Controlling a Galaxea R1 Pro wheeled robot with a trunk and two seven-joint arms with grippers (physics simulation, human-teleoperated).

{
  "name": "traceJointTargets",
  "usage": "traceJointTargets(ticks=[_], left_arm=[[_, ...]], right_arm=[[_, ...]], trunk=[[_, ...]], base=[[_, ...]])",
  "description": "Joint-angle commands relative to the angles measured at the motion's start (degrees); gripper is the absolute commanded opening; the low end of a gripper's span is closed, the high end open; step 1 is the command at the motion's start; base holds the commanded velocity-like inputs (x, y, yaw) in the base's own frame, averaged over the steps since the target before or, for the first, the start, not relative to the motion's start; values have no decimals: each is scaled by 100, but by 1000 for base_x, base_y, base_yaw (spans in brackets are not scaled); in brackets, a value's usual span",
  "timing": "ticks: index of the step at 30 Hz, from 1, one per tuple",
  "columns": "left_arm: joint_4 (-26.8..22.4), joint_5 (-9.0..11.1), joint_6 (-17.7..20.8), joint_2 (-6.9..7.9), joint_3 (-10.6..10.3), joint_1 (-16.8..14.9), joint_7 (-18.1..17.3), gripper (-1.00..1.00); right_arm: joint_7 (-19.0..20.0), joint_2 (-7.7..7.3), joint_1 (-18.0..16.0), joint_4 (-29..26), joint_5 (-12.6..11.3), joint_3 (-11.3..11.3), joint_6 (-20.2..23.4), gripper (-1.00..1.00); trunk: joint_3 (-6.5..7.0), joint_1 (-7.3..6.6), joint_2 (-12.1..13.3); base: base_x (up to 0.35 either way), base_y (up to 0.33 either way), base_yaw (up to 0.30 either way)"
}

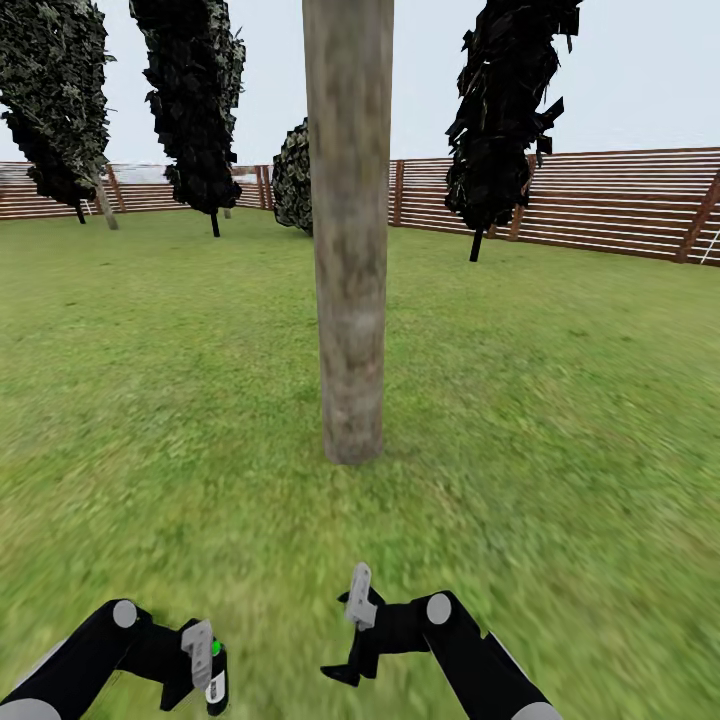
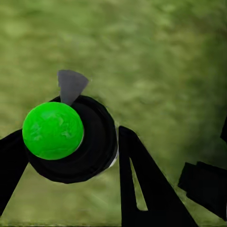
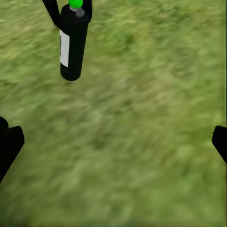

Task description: In the garden, pick up the pesticide atomizer on the floor and spray pesticide onto both trees until each tree trunk is fully covered.

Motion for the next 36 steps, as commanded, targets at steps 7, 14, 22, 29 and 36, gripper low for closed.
traceJointTargets(ticks=[7, 14, 22, 29, 36], left_arm=[[115, 76, 36, 12, 569, 2, 2130, -100], [1197, 369, 32, -460, 1908, -17, 3905, -100], [1337, 1483, 127, -944, 2311, -26, 5314, -100], [1338, 1621, 136, -1141, 2282, 7, 5685, -100], [1260, 1621, 157, -1226, 2260, -6, 5693, -100]], right_arm=[[-1337, -494, 4, 621, 25, -72, -68, 100], [-4137, -602, 8, 2376, -2, -2081, -178, 100], [-6457, -642, 41, 3132, 13, -3331, -1589, 100], [-7213, -628, 51, 3407, -2, -3355, -1853, 100], [-7229, -629, 51, 3423, 10, -3356, -1857, 100]], trunk=[[-5, -1, -2], [-5, -1, -2], [-5, -1, -2], [-5, -1, -2], [-5, -1, -2]], base=[[0, 0, 0], [0, 0, 0], [0, 0, 0], [72, -26, 0], [254, -143, 0]])
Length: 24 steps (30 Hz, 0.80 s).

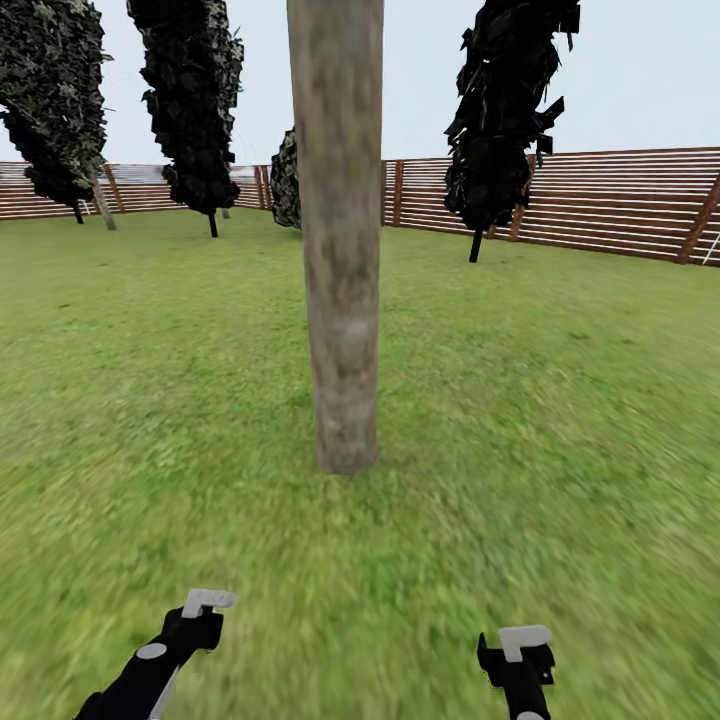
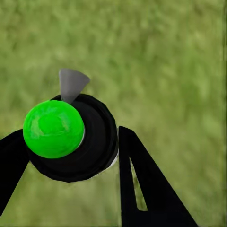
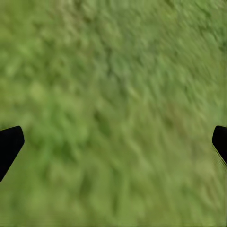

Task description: In the garden, pick up the pesticide atomizer on the floor and spray pesticide onto both trees until each tree trunk is fully covered.

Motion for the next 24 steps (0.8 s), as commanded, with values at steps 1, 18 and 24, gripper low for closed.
traceJointTargets(ticks=[1, 18, 24], left_arm=[[-14, -60, -21, -45, 48, -13, -43, -100], [-266, -63, -12, -255, 36, -69, -52, -100], [-376, -63, -9, -308, 36, -67, -52, -100]], right_arm=[[-19, 2, -4, 10, 70, -43, -17, 100], [-6, 19, 242, 961, 74, -36, -2, 100], [-2, 17, 301, 963, 74, -36, 1, 100]], trunk=[[-5, 2, -2], [-5, 2, -2], [-5, 2, -2]], base=[[275, -164, 0], [279, -207, 0], [280, -220, 0]])
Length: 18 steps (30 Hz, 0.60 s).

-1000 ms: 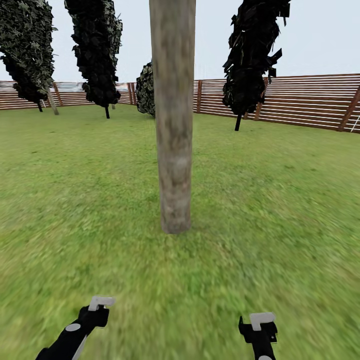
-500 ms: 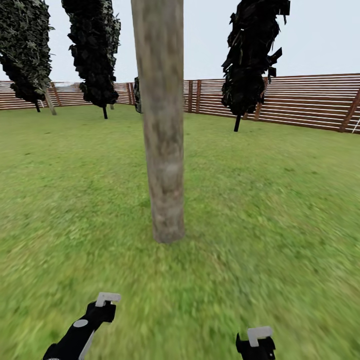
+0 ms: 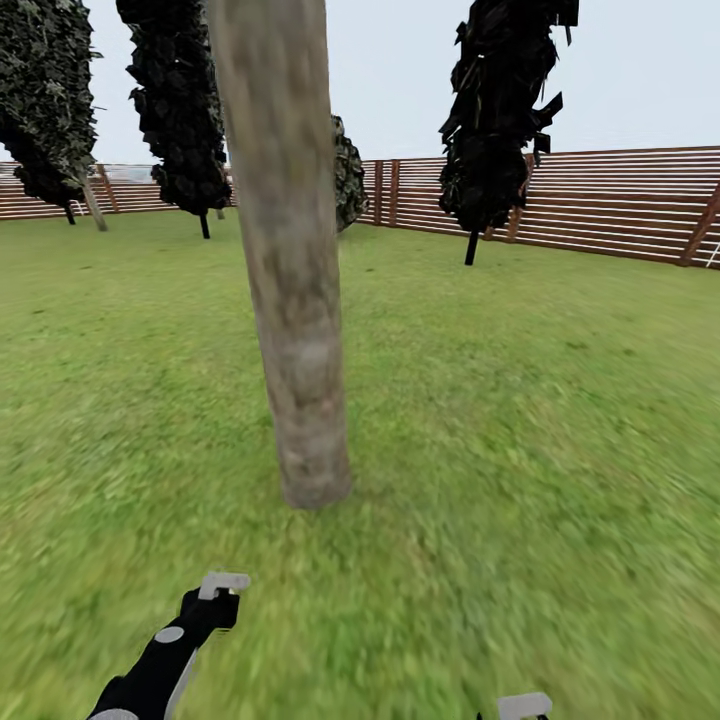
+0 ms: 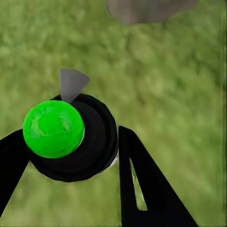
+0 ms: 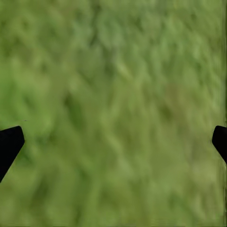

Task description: In the garden, pick up the pesticide atomizer on the floor and spray pesticide onto both trees until each tree trunk is fully covered.

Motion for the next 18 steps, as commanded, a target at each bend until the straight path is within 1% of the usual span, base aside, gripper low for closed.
traceJointTargets(ticks=[1, 3, 6, 7, 9, 14, 16, 17, 18], left_arm=[[-6, -59, -26, -35, 50, -6, -46, -100], [-33, -59, -26, -94, 50, -6, -49, -100], [-91, -59, -26, -113, 45, -11, -67, -100], [-2115, -63, 1798, -447, -273, 52, -783, -100], [-2097, -56, 1805, -445, -267, 63, -776, -100], [-2039, -60, 1814, -504, -273, 8, -767, -100], [-2037, -56, 1861, -528, -277, -125, -767, -100], [-2031, -60, 2090, -531, -274, -378, -773, -100], [-2029, -60, 2258, -531, -275, -496, -783, -100]], right_arm=[[-24, 4, -2, 5, 60, -46, -11, 100], [-22, 5, 5, 5, 61, -46, -11, 100], [-23, 1, 15, 5, 61, -46, -11, 100], [-19, -22, 17, -887, 42, -51, -44, 100], [-21, -55, 17, -918, 35, -46, -46, 100], [-21, -44, 17, -917, 46, -41, -47, 100], [-21, -39, 17, -917, 56, -38, -47, 100], [-21, -25, 17, -917, 59, -37, -47, 100], [-21, -23, 17, -917, 60, -37, -47, 100]], trunk=[[-5, 2, -2], [-5, 2, -2], [-5, 2, -2], [-5, 2, -2], [-5, 2, -2], [-5, 2, -2], [-5, 2, -2], [-5, 2, -2], [-5, 2, -2]], base=[[286, -197, 0], [290, -185, 0], [233, -141, 0], [0, 0, 0], [0, 0, 0], [0, 0, 0], [0, 0, 0], [0, 0, 0], [0, 0, 0]])
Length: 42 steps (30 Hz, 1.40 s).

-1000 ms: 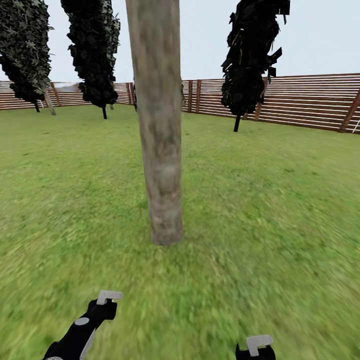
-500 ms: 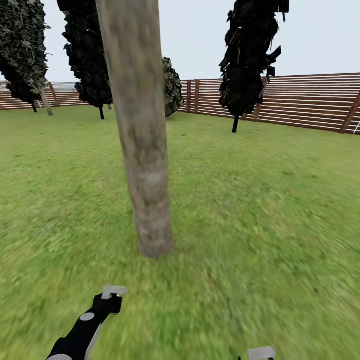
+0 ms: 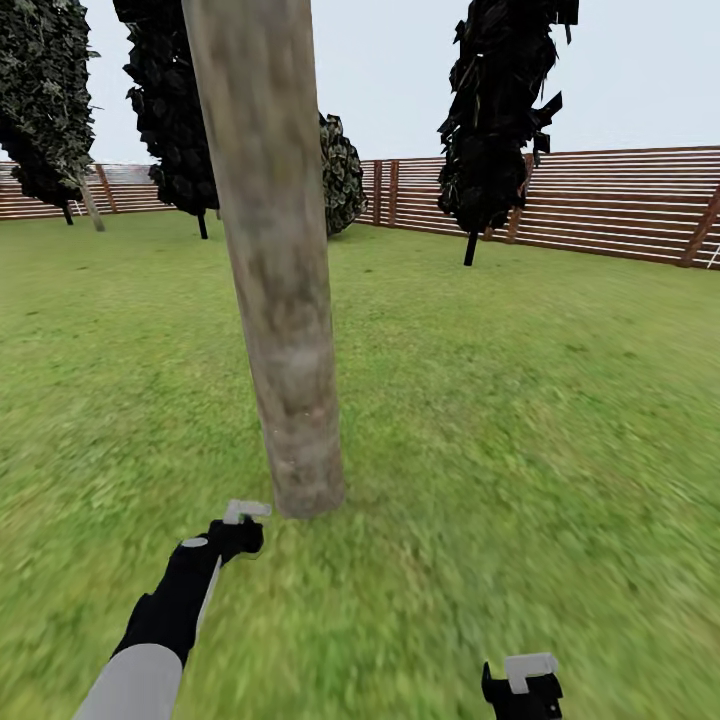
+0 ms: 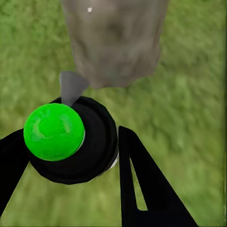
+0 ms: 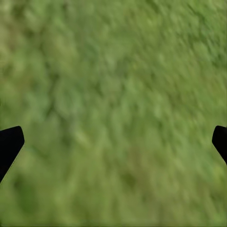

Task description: In the garden, pick up the pesticide atomizer on the floor and spray pesticide onto both trees until each tree trunk is fully covered.

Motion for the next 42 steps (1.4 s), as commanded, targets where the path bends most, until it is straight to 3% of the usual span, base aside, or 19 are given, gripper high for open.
traceJointTargets(ticks=[1, 4, 8, 10, 12, 14, 16, 18, 24, 26, 27, 29, 31, 33, 35, 37, 38, 40, 42], left_arm=[[-9, -68, 101, -8, 34, -72, -72, -100], [-13, -60, 267, -6, 26, -411, -89, -100], [-21, -56, 371, 78, 32, -536, -96, -100], [-25, -64, 582, 35, 10, -608, -98, -100], [-19, -59, 626, -46, -111, -645, -95, -100], [-10, -49, 661, -174, -368, -680, -82, -100], [-9, -33, 669, -177, -408, -688, -85, -100], [-8, -31, 679, -119, -391, -687, -93, -100], [43, -32, 782, 242, -237, -631, -106, -100], [136, -37, 841, 174, -259, -665, -101, -100], [174, -39, 1018, 21, -287, -711, -99, -100], [194, -39, 1298, -123, -317, -935, -100, -100], [202, -35, 1390, -129, -317, -1102, -105, -100], [191, -36, 1424, -30, -289, -1215, -110, -100], [169, -27, 1448, 325, -274, -1260, -194, -100], [163, -35, 1451, 401, -289, -1278, -334, -100], [160, -36, 1449, 359, -301, -1288, -363, -100], [147, -46, 1454, 87, -322, -1383, -396, -100], [140, -43, 1460, 5, -323, -1451, -402, -100]], right_arm=[[-19, 5, -4, 5, 60, -44, -17, 100], [-19, 9, -4, 5, 62, -44, -17, 100], [-19, 3, -4, 5, 54, -44, -17, 100], [-19, -2, -4, 5, 51, -48, -17, 100], [-19, -7, -4, 5, 49, -48, -17, 100], [-19, -11, -4, 5, 51, -49, -17, 100], [-19, -16, -4, 5, 51, -46, -17, 100], [-19, -18, -4, 5, 52, -51, -15, 100], [-19, -27, -4, 5, 52, -53, -13, 100], [-19, -27, -4, 5, 52, -53, -11, 100], [-19, -28, -4, 5, 52, -53, -10, 100], [-19, -26, -4, 10, 52, -49, -10, 100], [-19, -27, -4, 11, 52, -52, -9, 100], [-19, -28, -4, 8, 52, -52, -9, 100], [-19, -28, -4, 7, 52, -53, -8, 100], [-19, -28, -4, 8, 52, -53, -8, 100], [-19, -28, -4, 8, 52, -53, -8, 100], [-19, -28, -4, 12, 52, -53, -8, 100], [-19, -28, -4, 13, 52, -53, -8, 100]], trunk=[[-6, -1, -2], [-6, -1, -2], [-6, -1, -2], [-6, -1, -2], [-6, -1, -2], [-6, -1, -2], [-6, -1, -2], [-6, -1, -2], [-6, -1, -2], [-6, -1, -2], [-6, -1, -2], [-6, -1, -2], [-6, -1, -2], [-6, -1, -2], [-6, -1, -2], [-6, -1, -2], [-6, -1, -2], [-6, -1, -2], [-6, -1, -2]], base=[[0, 0, 0], [0, 0, 0], [0, 0, 0], [0, 0, 0], [0, 0, 0], [0, 0, 0], [0, 0, 0], [0, 0, 0], [0, 0, 0], [0, 0, 0], [0, 0, 0], [0, 0, 0], [0, 0, 0], [0, 0, 0], [0, 0, 0], [0, 0, 0], [0, 0, 0], [0, 0, 0], [0, 0, 0]])
